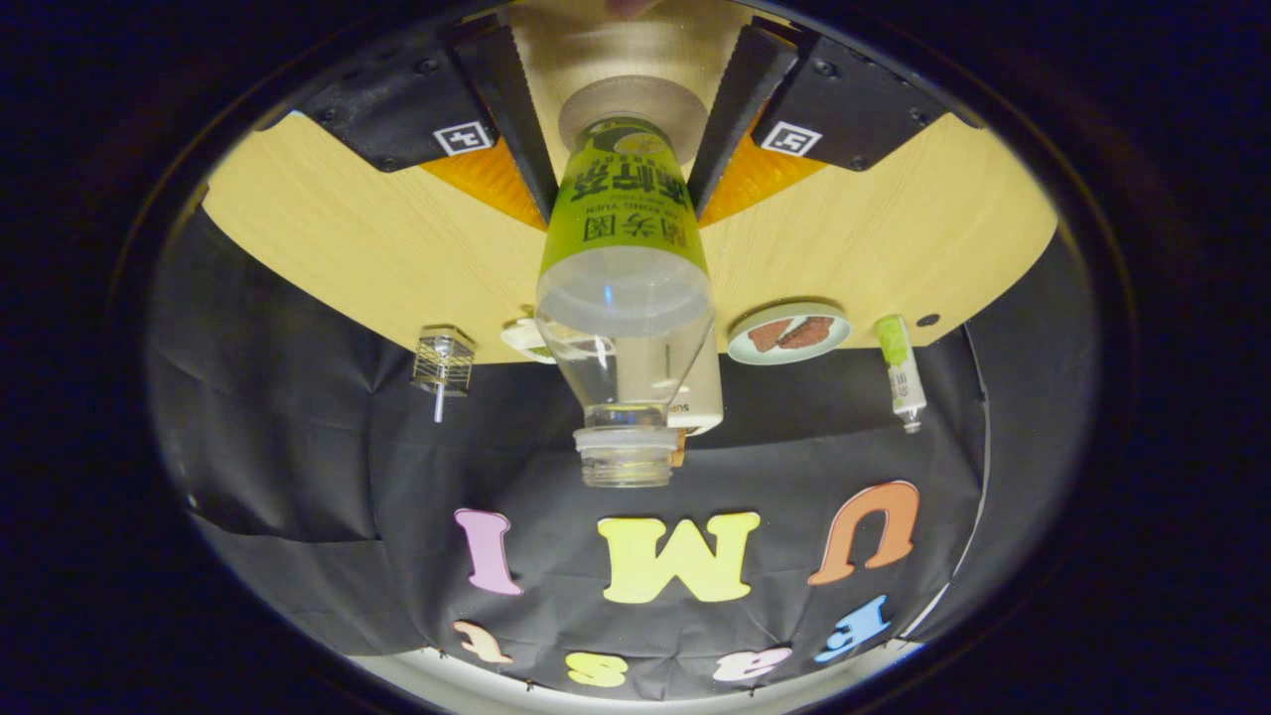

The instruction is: Take the bottle from table, then pour the juice into the cup, finally place the bottle on the coaster

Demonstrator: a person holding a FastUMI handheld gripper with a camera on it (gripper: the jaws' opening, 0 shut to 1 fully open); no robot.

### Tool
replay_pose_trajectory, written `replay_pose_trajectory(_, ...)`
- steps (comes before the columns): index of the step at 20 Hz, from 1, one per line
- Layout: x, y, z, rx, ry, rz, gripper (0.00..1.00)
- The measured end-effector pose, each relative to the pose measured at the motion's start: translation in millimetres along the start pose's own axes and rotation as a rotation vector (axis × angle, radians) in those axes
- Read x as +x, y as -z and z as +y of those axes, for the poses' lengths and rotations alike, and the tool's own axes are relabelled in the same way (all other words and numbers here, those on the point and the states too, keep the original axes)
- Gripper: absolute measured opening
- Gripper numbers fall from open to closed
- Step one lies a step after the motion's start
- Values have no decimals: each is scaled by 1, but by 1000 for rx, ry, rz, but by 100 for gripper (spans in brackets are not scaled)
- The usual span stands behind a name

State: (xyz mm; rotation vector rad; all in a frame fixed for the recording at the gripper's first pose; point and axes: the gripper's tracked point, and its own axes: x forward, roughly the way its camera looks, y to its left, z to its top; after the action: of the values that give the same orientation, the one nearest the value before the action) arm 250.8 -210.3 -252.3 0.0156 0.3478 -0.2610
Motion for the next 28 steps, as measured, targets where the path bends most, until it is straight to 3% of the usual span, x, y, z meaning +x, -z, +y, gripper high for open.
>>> replay_pose_trajectory(11, -37, -3, 2, -89, -21, -4, 97)
replay_pose_trajectory(15, -98, -25, 2, -141, -21, -38, 98)
replay_pose_trajectory(20, -196, -94, 17, -128, -46, -164, 100)
replay_pose_trajectory(28, -327, -176, 42, -148, -104, -257, 100)
